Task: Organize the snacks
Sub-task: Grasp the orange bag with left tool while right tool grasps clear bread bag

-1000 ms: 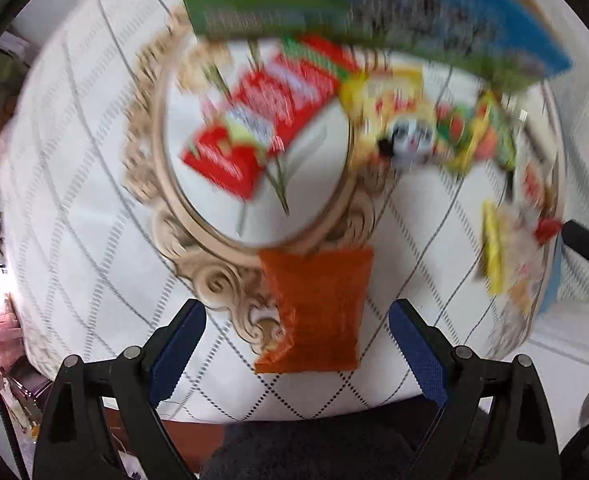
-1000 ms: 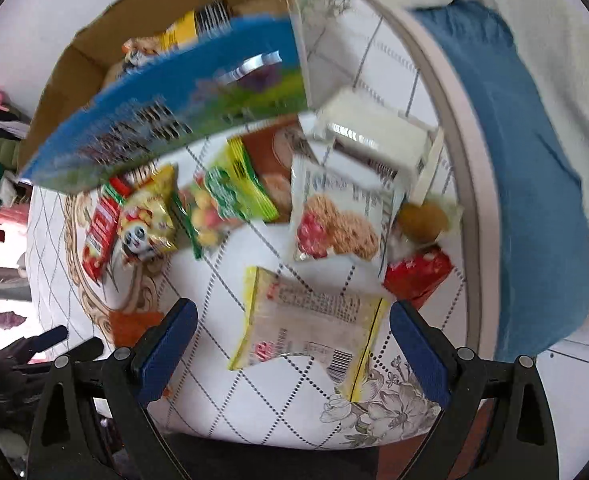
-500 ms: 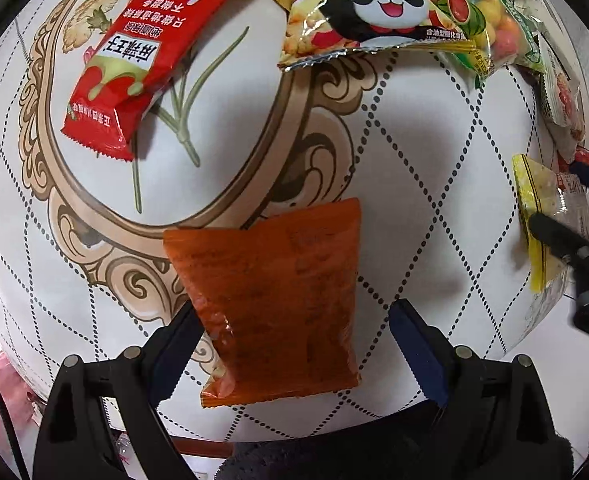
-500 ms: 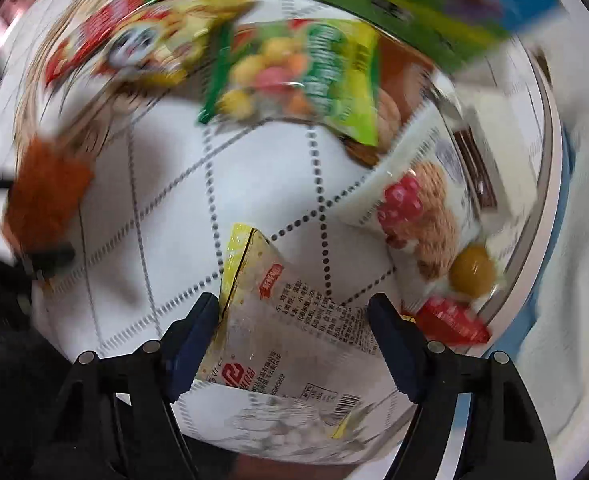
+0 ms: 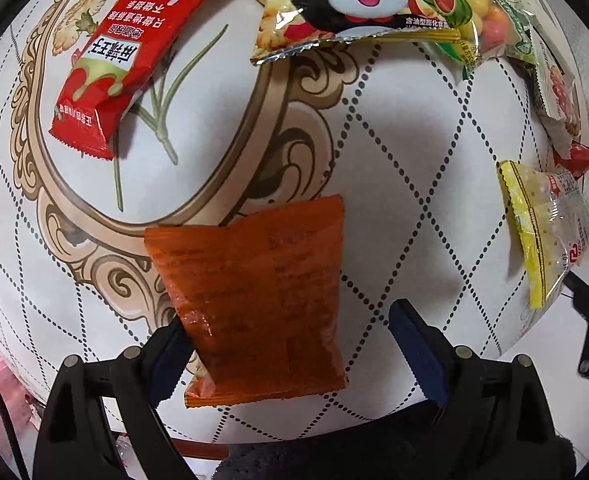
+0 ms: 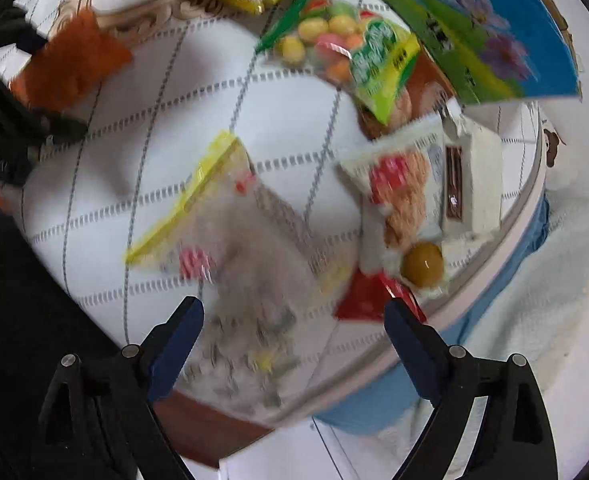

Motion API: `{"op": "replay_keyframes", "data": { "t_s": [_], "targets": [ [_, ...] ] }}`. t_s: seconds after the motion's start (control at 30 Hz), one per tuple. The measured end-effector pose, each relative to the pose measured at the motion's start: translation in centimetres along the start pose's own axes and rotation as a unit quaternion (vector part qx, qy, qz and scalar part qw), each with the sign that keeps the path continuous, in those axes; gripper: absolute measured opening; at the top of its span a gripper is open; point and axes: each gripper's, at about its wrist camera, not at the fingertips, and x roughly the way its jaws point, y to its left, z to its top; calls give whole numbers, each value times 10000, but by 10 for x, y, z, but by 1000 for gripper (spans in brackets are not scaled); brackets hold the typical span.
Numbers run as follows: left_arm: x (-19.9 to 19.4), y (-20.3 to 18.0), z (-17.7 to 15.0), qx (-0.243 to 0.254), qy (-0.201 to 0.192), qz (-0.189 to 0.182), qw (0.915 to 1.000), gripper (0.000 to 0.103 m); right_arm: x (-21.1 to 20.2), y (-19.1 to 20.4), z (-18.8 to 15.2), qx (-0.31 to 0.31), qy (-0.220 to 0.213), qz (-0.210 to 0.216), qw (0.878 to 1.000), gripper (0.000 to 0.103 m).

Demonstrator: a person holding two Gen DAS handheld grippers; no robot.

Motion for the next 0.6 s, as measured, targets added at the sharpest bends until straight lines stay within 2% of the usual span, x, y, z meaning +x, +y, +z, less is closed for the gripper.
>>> {"op": "replay_keyframes", "data": {
  "t_s": [0.07,0.1,0.17,0.2,0.23,0.3,0.37,0.4,0.43,0.53,0.6],
  "targets": [
    [1,0,1,-50,1,-2,10000,94,-1,-7,11,318,-302,171,9989,91],
    [1,0,0,-74,3,9,10000,94,0,-13,17,529,-351,334,9974,87],
    [0,5,2,-130,27,-26,9999,94,5,-32,34,1084,-330,735,9908,71],
    [0,8,5,-185,57,-76,9998,94,9,-42,38,1467,-299,999,9837,54],
    [0,11,7,-238,65,-108,9996,94,15,-58,38,2144,-174,1386,9667,53],
    [0,16,8,-354,36,-147,9993,88,22,-79,34,3093,-51,2027,9291,53],
    [-2,20,7,-472,-44,-156,9988,77,21,-92,29,3607,-104,2517,8980,56],
    [-3,23,7,-526,-79,-137,9985,66,20,-95,29,3686,-87,2624,8917,66],
    [-5,26,8,-597,-125,-137,9980,61,16,-99,28,3751,-117,2624,8890,76],
    [-13,32,14,-786,-317,-269,9960,53,7,-93,16,3729,-209,2340,8977,77],
    [-18,36,19,-871,-452,-352,9945,53,14,-77,5,3744,-220,2442,8943,77]
  ]
}}
